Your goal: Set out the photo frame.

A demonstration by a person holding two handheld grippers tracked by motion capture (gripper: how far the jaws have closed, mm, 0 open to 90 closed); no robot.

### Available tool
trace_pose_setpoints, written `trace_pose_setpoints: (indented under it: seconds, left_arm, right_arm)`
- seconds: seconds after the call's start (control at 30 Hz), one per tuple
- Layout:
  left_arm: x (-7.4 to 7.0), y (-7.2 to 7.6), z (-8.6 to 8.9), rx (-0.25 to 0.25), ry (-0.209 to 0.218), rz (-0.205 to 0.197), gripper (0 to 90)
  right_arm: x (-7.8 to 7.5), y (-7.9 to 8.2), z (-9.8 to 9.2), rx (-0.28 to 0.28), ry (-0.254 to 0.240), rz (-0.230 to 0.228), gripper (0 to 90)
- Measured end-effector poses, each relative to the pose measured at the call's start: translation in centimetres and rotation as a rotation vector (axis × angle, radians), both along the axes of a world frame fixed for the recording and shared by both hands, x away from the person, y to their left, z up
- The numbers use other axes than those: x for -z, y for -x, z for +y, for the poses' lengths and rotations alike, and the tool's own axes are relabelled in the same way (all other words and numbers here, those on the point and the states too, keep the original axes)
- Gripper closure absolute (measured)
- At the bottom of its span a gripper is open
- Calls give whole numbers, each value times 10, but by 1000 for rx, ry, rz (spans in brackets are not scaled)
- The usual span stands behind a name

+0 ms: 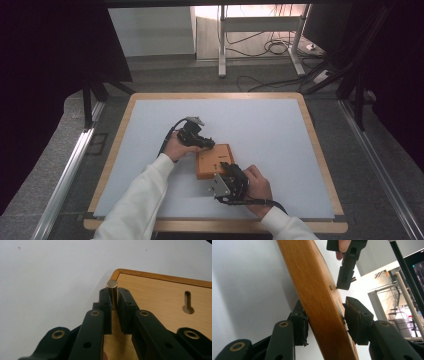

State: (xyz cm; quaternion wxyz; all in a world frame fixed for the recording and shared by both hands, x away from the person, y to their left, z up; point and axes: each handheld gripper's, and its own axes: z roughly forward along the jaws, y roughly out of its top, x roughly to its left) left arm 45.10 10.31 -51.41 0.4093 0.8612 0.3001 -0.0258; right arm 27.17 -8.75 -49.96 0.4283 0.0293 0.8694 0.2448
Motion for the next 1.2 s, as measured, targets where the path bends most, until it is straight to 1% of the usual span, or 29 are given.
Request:
trace_pose_setpoints:
  seconds: [0.07,0.13,0.17,0.2,0.27,0.3,0.33,0.4,0.5,0.6,0.63,0.67,0.73,0.87,0.93,1.0,1.03,1.07,1.2]
  left_arm:
    - [-1,0,0,-3,-1,-10,815]
    - [-4,1,3,-19,9,-19,775]
    - [-6,1,5,-32,19,-25,741]
    - [-8,1,8,-46,21,-33,685]
    - [-14,3,16,-76,46,-55,616]
    - [-14,3,16,-76,46,-55,586]
    - [-20,7,26,-110,60,-92,546]
    - [-24,11,34,-136,71,-110,491]
    - [-27,18,47,-149,85,-128,470]
    - [-26,26,57,-166,64,-149,426]
    - [-24,29,60,-173,62,-154,417]
    - [-23,31,62,-180,69,-158,408]
    - [-20,34,66,-189,79,-153,391]
    - [-17,39,72,-193,68,-149,368]
    - [-16,42,75,-196,64,-149,358]
    - [-15,45,77,-201,53,-157,351]
    - [-15,45,78,-200,44,-160,349]
    - [-14,46,78,-202,43,-160,345]
    - [-11,46,81,-207,40,-149,340]
  right_arm:
    - [-2,0,1,-6,11,-21,593]
    - [-4,0,1,-3,11,-28,611]
    - [-5,-1,1,0,10,-32,617]
    - [-7,-1,2,0,7,-30,622]
    - [-8,-2,2,-3,10,-33,625]
    - [-8,-2,2,-3,10,-33,625]
    - [-9,-2,2,-7,22,-33,626]
    - [-8,-2,3,-12,31,-42,632]
    - [-9,-2,2,-16,39,-42,635]
    - [-11,-3,1,-14,38,-38,639]
    - [-11,-3,1,-13,35,-37,640]
    - [-12,-4,1,-14,34,-37,642]
    - [-13,-4,0,-13,33,-35,643]
    - [-13,-4,-1,-15,41,-39,647]
    - [-13,-4,-2,-11,28,-37,650]
    - [-14,-4,-3,-11,30,-37,655]
    - [-16,-5,-4,-14,39,-38,658]
    - [-16,-5,-4,-6,28,-34,661]
    - [-21,-7,-6,-7,31,-25,673]
